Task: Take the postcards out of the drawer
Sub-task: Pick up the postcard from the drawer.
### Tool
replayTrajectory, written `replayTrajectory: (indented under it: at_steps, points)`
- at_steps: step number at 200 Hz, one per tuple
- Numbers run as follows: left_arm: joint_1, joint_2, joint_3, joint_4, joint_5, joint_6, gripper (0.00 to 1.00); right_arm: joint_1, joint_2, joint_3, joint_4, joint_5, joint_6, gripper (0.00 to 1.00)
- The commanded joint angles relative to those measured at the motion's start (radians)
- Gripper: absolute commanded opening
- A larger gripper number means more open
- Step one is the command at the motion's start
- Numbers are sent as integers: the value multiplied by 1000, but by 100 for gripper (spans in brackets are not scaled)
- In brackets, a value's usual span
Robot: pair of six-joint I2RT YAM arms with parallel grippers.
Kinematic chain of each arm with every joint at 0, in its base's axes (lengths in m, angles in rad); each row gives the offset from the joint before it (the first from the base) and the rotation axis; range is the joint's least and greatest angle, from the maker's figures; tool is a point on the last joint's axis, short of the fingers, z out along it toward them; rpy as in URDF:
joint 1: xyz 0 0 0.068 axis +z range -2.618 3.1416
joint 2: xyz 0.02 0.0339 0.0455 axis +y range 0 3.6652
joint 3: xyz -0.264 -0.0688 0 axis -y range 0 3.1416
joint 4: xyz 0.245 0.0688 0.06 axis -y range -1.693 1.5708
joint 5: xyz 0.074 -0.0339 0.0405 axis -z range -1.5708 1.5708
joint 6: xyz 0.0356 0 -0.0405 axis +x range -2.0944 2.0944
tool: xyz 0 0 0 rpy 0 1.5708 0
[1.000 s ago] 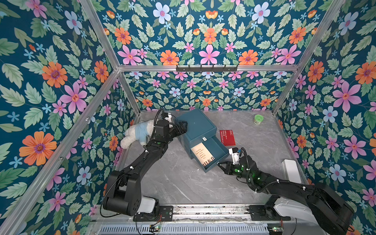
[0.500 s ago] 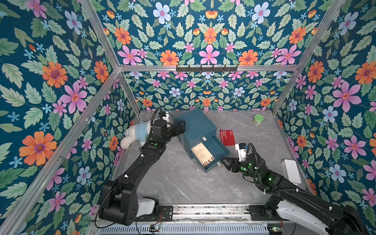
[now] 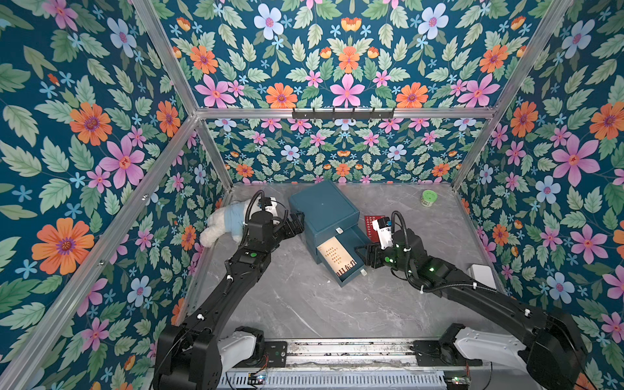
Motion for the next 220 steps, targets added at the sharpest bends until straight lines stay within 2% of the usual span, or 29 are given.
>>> replayTrajectory:
  at_steps: [1, 28, 72, 152, 220]
  points:
    - [-1, -5, -18, -2, -10, -5, 100, -1, 80, 51, 13, -58, -28, 64]
    - [-1, 12, -29, 21, -2, -9, 100, -1, 187, 97, 25, -108, -19, 64]
    - [0, 44, -29, 55, 11, 1, 100, -2, 259, 107, 36, -96, 15, 64]
    - [0, 61, -40, 80, 12, 12, 100, -2, 388, 205, -94, -24, 5, 63]
    - [-1, 62, -39, 77, 7, 17, 100, 9, 496, 292, -187, -61, -17, 62]
